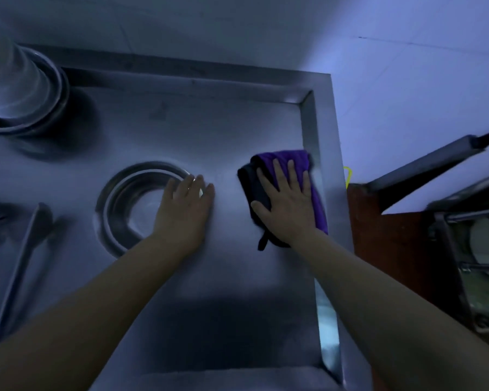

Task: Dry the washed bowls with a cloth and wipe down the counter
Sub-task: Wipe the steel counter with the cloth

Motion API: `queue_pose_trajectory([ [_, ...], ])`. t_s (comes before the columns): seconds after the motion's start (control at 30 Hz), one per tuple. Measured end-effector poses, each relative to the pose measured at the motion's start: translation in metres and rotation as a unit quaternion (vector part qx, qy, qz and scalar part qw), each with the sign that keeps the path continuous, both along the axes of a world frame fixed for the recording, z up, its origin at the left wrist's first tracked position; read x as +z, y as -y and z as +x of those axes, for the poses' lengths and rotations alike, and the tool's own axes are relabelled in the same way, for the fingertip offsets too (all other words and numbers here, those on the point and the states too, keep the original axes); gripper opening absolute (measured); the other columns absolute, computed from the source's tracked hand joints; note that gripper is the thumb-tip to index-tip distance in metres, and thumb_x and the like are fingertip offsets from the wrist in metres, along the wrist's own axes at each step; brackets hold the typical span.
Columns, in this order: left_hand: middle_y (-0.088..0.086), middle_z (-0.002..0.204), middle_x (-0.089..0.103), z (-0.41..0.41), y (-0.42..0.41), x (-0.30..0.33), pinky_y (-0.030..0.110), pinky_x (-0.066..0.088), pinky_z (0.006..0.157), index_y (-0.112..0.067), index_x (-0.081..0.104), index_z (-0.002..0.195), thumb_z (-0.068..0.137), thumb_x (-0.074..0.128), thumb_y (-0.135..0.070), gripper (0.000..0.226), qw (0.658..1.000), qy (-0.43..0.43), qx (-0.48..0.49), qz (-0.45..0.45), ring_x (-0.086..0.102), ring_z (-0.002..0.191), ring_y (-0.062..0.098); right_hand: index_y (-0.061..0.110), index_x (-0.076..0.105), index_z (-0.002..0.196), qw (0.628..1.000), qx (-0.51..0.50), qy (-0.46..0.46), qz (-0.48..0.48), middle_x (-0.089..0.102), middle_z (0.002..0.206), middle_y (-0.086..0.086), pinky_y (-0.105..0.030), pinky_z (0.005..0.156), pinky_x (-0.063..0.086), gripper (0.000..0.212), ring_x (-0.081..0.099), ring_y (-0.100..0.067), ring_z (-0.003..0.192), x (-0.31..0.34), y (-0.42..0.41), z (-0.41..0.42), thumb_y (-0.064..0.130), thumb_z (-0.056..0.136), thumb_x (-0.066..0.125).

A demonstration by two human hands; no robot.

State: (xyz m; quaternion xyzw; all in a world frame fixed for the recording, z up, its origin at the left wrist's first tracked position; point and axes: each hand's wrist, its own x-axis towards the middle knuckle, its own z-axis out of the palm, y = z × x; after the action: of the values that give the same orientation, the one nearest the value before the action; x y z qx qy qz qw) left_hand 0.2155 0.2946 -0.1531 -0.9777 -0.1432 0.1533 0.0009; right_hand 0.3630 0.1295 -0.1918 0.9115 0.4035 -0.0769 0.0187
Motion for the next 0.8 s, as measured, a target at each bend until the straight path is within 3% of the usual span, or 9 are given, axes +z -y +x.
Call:
queue_pose_trajectory([
  [0.1,0.022,0.127,0.055,-0.032,0.010,0.001,0.051,0.034,0.103,0.000,0.054,0.123,0.067,0.071,-0.015,0.060,0.995,0.099,-0.012,-0.008,0.049,0.119,0.038,0.034,0.020,0.149,1.000,-0.009,-0.009,-0.005,0.014,0.158,-0.005,-0.052,0.115,-0.004,0.072,0.000,-0.031,0.146,0.003,0.030,-0.049,0.060,0.084,0.034],
  [0.17,0.023,0.117,0.060,-0.057,0.012,0.003,0.051,0.041,0.096,0.002,0.061,0.114,0.068,0.057,-0.016,0.050,0.990,0.143,-0.013,-0.013,0.056,0.111,0.039,0.034,0.021,0.149,1.000,-0.015,-0.012,-0.010,0.016,0.158,-0.005,-0.053,0.115,-0.002,0.070,0.001,-0.031,0.146,0.005,0.053,-0.082,0.060,0.085,0.033],
  [0.33,0.026,0.119,0.061,-0.124,0.003,0.009,0.054,0.042,0.094,0.003,0.064,0.111,0.065,0.056,-0.016,0.050,0.986,0.157,0.031,-0.038,0.054,0.115,0.044,0.033,0.015,0.149,0.998,-0.044,-0.035,-0.026,0.023,0.156,-0.009,-0.055,0.113,0.003,0.072,0.007,-0.034,0.145,0.011,0.100,-0.174,0.062,0.085,0.034],
  [0.43,0.023,0.120,0.061,-0.160,-0.004,0.011,0.049,0.043,0.093,-0.001,0.065,0.111,0.064,0.054,-0.022,0.052,0.986,0.149,0.044,-0.051,0.053,0.117,0.041,0.041,-0.001,0.146,0.996,-0.048,-0.047,-0.056,0.006,0.159,-0.003,-0.052,0.114,-0.008,0.078,-0.006,-0.030,0.146,0.013,0.101,-0.184,0.069,0.081,0.031],
  [0.5,0.023,0.120,0.060,-0.180,-0.007,0.010,0.050,0.043,0.094,-0.001,0.064,0.111,0.062,0.066,-0.021,0.053,0.987,0.142,0.050,-0.060,0.052,0.117,0.041,0.046,-0.008,0.143,0.995,-0.049,-0.044,-0.073,-0.004,0.160,0.002,-0.049,0.114,-0.011,0.081,-0.013,-0.025,0.145,0.013,0.088,-0.164,0.071,0.079,0.035],
  [0.67,0.022,0.121,0.060,-0.226,-0.011,0.011,0.050,0.038,0.098,-0.002,0.064,0.109,0.059,0.080,-0.017,0.054,0.987,0.115,0.088,-0.068,0.048,0.122,0.041,0.041,0.004,0.149,0.987,-0.151,-0.037,-0.041,-0.008,0.160,-0.001,-0.054,0.112,-0.010,0.073,-0.014,-0.029,0.144,0.007,0.026,-0.126,0.067,0.087,0.033],
  [0.8,0.023,0.123,0.059,-0.261,-0.018,0.018,0.055,0.041,0.096,-0.002,0.063,0.113,0.071,0.068,-0.018,0.045,0.981,0.120,0.133,-0.075,0.046,0.124,0.043,0.038,0.006,0.150,0.989,-0.148,-0.022,-0.018,-0.006,0.160,-0.006,-0.056,0.112,-0.010,0.072,-0.013,-0.033,0.144,0.001,-0.008,-0.168,0.066,0.088,0.030],
])
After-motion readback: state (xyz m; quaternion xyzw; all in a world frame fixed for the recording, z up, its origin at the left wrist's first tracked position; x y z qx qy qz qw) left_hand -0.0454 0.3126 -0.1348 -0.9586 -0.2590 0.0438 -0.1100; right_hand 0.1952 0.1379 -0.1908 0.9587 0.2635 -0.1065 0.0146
